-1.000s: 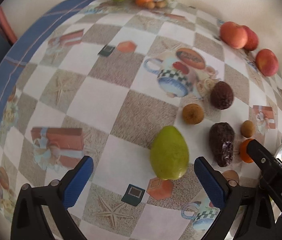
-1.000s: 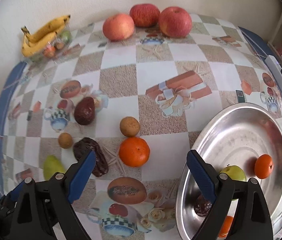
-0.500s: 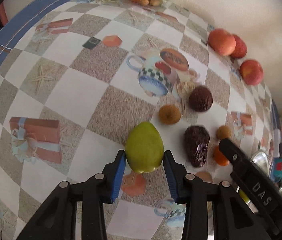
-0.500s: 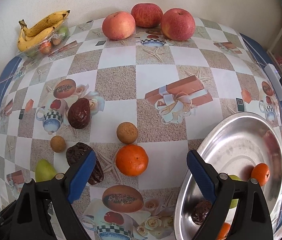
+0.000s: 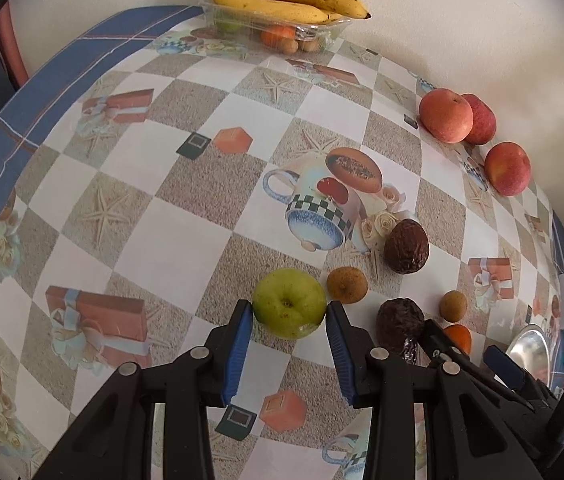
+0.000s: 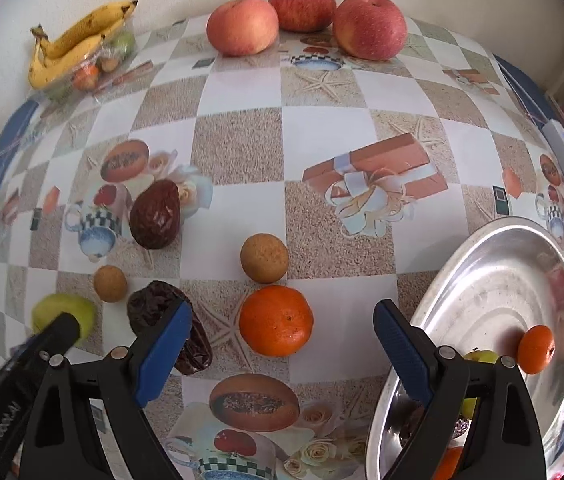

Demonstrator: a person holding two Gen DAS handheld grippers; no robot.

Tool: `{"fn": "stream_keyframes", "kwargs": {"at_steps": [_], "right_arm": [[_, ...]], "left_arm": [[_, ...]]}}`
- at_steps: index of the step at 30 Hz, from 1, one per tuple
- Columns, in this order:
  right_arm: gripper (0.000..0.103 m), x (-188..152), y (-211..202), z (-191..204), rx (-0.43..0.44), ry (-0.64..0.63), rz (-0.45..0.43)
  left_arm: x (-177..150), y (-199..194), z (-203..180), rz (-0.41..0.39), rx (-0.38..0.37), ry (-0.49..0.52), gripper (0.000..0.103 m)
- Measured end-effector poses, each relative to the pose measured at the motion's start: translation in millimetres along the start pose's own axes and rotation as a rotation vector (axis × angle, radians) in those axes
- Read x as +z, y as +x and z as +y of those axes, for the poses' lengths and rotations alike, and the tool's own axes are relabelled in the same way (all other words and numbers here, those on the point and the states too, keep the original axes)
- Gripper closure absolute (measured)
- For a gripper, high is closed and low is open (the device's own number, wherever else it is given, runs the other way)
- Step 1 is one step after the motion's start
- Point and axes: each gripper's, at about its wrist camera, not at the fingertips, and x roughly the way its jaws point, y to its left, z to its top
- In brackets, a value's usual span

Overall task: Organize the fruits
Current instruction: 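Grasp a tangerine with the right tool while the left tool holds the green apple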

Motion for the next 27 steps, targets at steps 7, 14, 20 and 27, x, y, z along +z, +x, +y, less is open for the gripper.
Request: {"fn": "stream_keyframes", "kwargs": {"at_steps": [7,14,20,27], "right_arm": [[0.01,-2.3,5.9,9.8,-0.069,-0.053,-0.009],[0.01,-11.4,11.5,23.1,-0.128,-0.119,-0.003],[0.001,-17.3,16.7,30.4,-0.053,-0.128,0.001],[0.0,-26.0,10.9,34.7,0.004,-0.066,0.033]], "left_arm": [[7.0,5.3,7.1,0.011,-0.042,-0.036,0.062],[11.8,14.7,39.8,0.08,-0.16,-0.182,0.06],[10.5,21.1,43.8,0.111,-0.167,-0.205,0.055],[12.9,24.7,43.6,0.092,-0.195,-0.2,0.033]]}}
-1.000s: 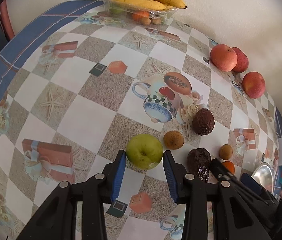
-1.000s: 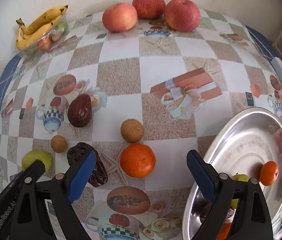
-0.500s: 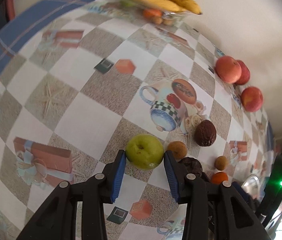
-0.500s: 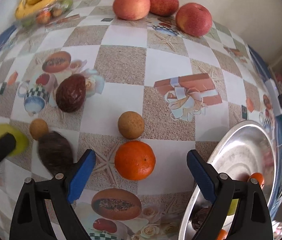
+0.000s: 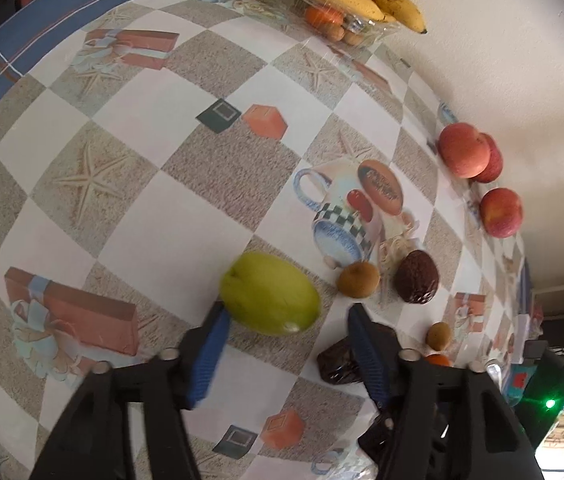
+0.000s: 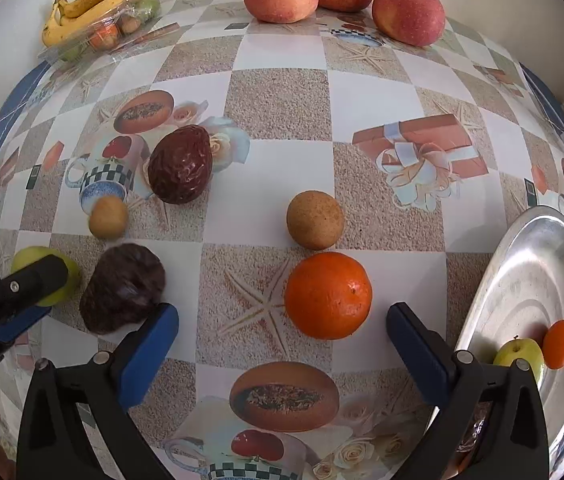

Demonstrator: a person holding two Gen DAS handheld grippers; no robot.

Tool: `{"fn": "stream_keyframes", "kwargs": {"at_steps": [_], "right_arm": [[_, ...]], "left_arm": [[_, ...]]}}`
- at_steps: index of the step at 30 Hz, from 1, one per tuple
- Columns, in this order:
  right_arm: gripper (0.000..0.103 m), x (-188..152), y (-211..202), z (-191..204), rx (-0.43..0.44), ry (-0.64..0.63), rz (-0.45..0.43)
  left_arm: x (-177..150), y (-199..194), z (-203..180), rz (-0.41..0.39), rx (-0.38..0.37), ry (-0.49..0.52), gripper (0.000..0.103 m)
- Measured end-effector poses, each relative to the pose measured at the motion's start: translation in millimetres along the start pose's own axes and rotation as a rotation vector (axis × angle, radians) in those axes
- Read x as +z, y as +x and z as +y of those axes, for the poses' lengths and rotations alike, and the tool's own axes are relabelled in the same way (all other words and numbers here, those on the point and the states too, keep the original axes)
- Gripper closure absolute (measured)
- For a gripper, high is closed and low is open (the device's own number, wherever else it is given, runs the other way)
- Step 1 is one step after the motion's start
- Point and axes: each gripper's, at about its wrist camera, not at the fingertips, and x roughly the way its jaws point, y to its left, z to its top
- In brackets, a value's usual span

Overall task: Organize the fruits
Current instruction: 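Grasp a tangerine with the right tool while the left tool holds the green apple, then carry the green apple and tangerine over the steel bowl with both tools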

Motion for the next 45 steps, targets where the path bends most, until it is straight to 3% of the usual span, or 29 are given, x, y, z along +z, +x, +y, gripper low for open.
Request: {"fn": "stream_keyframes", "kwargs": {"at_steps": [8,13,20,24,26,28,31,38,45], "right_arm": [[0.0,-10.7,-7.9,7.3,-0.003,0.003,-0.016],[0.0,-4.2,-4.4,5.4,0.017,-0.032,0.042],[0.002,15.0,7.1,-6.7,0.008,-0.02,0.007],[0.014,16.1,1.1,-15.4,-0.001,0.015,-0.007],[0.022,18.2,-2.3,-23.0,-0.006,0.038,-0.015],[0.034,19.5,-5.2,-28.2,-0.011,0.055,-0.024],[0.066,22.7,-9.8,-36.2,0.008,0.067,-0.028],[0.066,25.3,-16.3,-54.7,0.09,0.134,-0.013],[0.066,22.0,-49.1,-69.3,0.136,0.179,-0.071]], "left_arm": [[9.4,-1.0,3.9,-0.041,0.023,-0.016,0.025],[16.3,0.9,3.2,-0.071,0.048,-0.006,0.024],[23.2,4.0,-1.1,-0.092,0.081,0.016,0.024],[26.9,5.6,-3.2,-0.1,0.087,0.024,0.024],[26.9,4.7,-3.6,-0.096,0.101,0.024,0.03],[27.0,2.7,-2.7,-0.082,0.059,0.013,0.053],[26.4,1.6,-2.6,-0.056,0.044,-0.001,0.053],[25.1,-4.7,-6.1,-0.05,0.033,-0.02,0.053],[17.8,-24.1,-19.8,-0.084,0.023,0.013,0.053]]}}
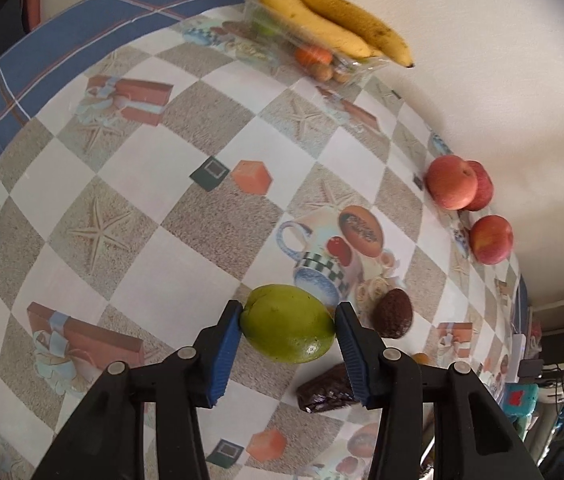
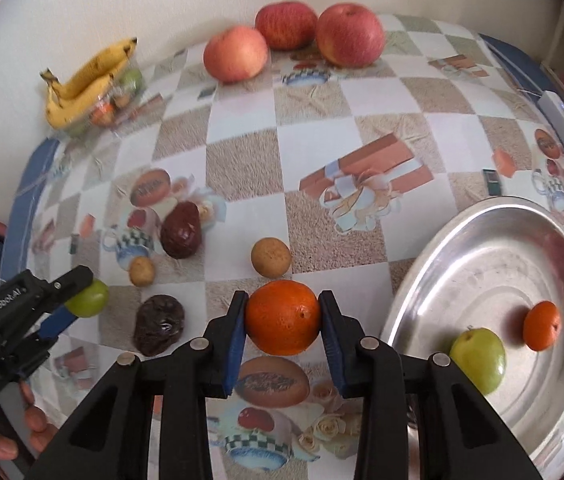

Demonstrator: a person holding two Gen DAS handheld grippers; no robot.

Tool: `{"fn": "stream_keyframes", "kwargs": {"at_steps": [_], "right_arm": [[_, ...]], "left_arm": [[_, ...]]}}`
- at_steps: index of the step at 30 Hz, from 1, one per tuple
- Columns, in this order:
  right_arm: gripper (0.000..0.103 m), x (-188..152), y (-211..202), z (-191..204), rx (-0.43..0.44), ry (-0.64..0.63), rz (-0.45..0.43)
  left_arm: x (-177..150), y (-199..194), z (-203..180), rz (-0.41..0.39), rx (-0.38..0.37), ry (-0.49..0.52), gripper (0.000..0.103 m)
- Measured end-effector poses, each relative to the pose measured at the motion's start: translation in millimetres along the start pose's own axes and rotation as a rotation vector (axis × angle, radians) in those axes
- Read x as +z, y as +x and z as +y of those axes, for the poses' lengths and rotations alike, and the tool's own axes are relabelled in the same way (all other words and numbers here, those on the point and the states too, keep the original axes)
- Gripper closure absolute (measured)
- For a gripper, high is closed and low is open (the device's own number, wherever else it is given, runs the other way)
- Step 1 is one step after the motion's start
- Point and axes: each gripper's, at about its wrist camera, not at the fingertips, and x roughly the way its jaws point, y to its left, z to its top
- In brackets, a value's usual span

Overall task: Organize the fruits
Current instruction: 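Carry the green apple and tangerine over the steel bowl with both tools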

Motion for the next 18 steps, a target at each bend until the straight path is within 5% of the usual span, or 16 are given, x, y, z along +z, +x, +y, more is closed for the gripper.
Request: {"fn": "stream_keyframes", "kwargs": {"at_steps": [7,18], "right_arm": [[0.066,-1.8,-29.8,7.3,-0.059,-0.026,-0.073],[0.066,-0.1,-40.7,0.0,-0.016,-0.005,-0.103]], "left_arm": [[-10.3,-12.7,-22.2,-0.024,-0.019,0.072,0.053],[-36.3,-19.8,-67.0,-0.024,-0.031,0.247,0.053]]}}
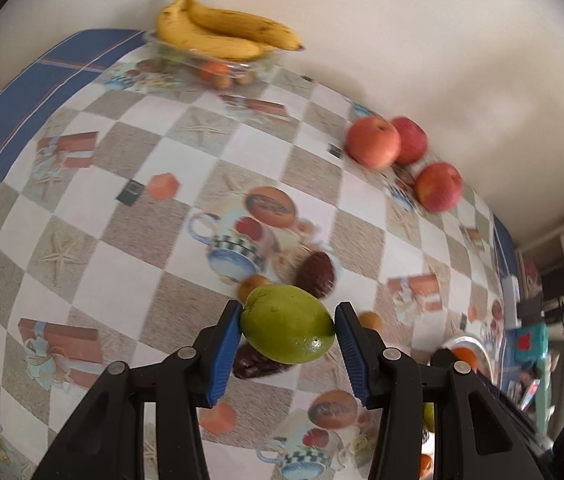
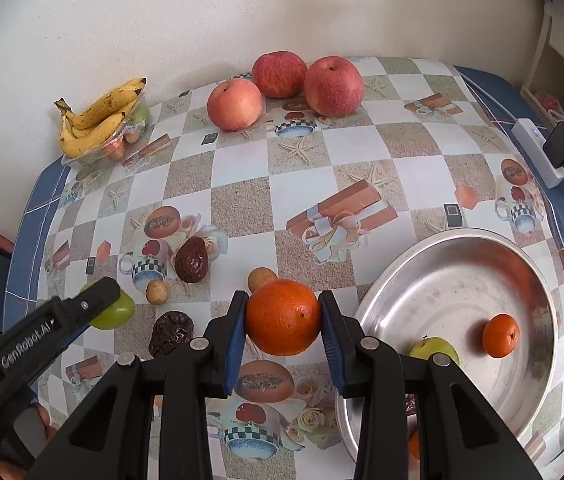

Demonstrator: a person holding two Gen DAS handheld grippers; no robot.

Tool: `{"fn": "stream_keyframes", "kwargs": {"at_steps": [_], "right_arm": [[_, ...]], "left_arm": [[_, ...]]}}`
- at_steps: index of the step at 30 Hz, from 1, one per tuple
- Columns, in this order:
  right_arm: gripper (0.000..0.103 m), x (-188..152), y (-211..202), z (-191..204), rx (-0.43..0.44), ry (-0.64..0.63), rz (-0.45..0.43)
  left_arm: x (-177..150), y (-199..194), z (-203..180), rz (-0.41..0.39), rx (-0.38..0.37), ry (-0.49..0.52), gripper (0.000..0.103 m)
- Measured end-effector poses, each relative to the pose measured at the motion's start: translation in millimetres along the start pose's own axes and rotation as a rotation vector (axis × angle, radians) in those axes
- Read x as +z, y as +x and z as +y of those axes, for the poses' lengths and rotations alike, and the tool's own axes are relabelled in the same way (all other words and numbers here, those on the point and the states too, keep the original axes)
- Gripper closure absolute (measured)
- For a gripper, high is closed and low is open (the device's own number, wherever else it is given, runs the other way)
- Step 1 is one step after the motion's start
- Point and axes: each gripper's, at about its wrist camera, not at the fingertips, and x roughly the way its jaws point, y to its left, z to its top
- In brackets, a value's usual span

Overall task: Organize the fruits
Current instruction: 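Carry the green apple and tangerine over the steel bowl with both tools, then open both tools to drop the green apple and tangerine into the bowl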

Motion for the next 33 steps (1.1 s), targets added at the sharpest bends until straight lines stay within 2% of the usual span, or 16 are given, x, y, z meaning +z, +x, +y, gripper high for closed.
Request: {"fn": "stream_keyframes", "kwargs": {"at_steps": [5,9,14,20,26,33], "right_arm": [[0.066,0.0,-0.4,-13.7,-0.025,0.02,0.0],[0.066,3.3,0.6,-37.8,-0.092,0.042,-0.013],[0.066,2.3,5.2,-91.0,-0.125,0.18,0.015],[0.066,1.2,-7.9,-128.2,-0.18,0.245,-0.006],[0.065,-0.5,-16.1,-140.1,-0.18,0.265,-0.021],[0.065,0.8,-5.9,-139.9,-0.153,0.263,0.03]], "left_arm": [[-17.7,3.8,-29.4,0.032,-0.03,0.078,0.053],[-38.8,9.1,-60.5,0.075,-0.071,0.158,0.053],[-66.0,15.6,-102.1,0.098,-0.08,0.278,0.053],[-91.4,24.0,-139.5,0.122,-0.112,0.362,0.053],[-96.3,29.4,-147.8,0.124,-0.137,0.394,0.051],[-89.7,28.5,-140.6,0.11,-0.128,0.369,0.047]]}}
